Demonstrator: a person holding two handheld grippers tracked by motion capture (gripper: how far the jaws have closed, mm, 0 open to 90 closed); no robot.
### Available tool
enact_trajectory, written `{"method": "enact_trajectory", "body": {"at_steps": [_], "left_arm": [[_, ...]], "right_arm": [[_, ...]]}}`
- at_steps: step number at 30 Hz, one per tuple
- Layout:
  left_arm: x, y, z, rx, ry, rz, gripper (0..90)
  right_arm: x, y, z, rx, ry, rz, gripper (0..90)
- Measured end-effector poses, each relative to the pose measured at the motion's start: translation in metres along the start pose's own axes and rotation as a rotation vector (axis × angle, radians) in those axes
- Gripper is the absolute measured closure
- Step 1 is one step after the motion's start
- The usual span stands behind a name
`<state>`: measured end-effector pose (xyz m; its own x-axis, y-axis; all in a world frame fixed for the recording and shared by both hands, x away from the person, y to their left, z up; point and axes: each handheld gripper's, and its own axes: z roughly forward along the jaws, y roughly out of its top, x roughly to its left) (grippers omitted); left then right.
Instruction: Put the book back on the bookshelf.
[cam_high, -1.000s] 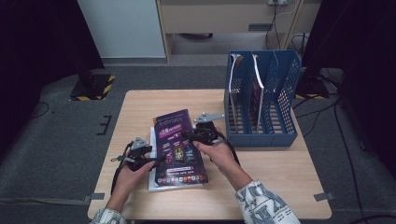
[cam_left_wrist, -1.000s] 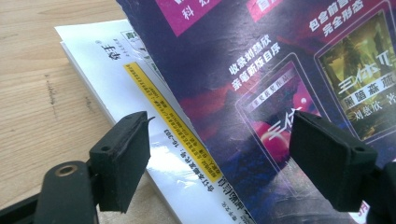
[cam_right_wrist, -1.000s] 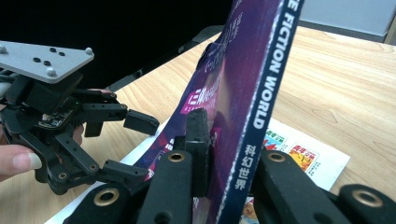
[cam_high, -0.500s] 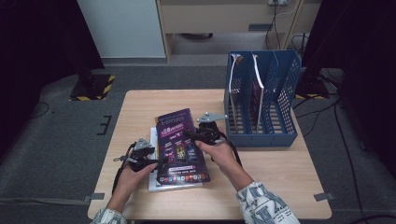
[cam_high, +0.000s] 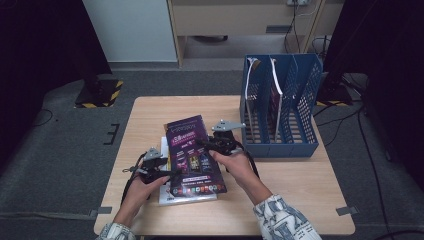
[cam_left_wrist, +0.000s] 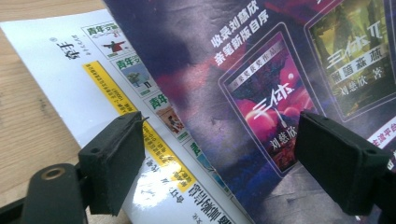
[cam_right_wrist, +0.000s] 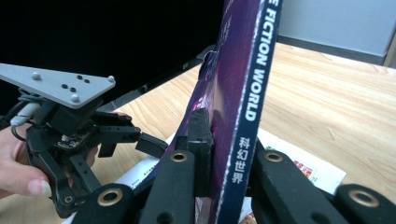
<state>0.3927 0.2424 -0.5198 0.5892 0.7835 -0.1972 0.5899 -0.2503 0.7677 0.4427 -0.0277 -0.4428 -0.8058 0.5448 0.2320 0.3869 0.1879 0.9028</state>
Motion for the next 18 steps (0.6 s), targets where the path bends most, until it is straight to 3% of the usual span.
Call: {"method": "enact_trajectory", "body": {"at_steps": [9,13,18], "left_arm": [[0.0008,0.0002,0.0006,-0.007,-0.029,-0.012,21.9],[0.0009,0.0004,0.0014,-0.012,-0.060,-0.024,30.5],[0.0028,0.0014,0.0009,-0.010,-0.058,-0.042,41.1]], "right_arm": [[0.0029,0.0006,0.0001,-0.009,0.013,-0.011,82.6],[0.0050,0.0009,0.0007,-0.011,0.020,-0.014,82.8],[0.0057,0.0012,-0.0001,-0.014,0.026,-0.016,83.3]]}}
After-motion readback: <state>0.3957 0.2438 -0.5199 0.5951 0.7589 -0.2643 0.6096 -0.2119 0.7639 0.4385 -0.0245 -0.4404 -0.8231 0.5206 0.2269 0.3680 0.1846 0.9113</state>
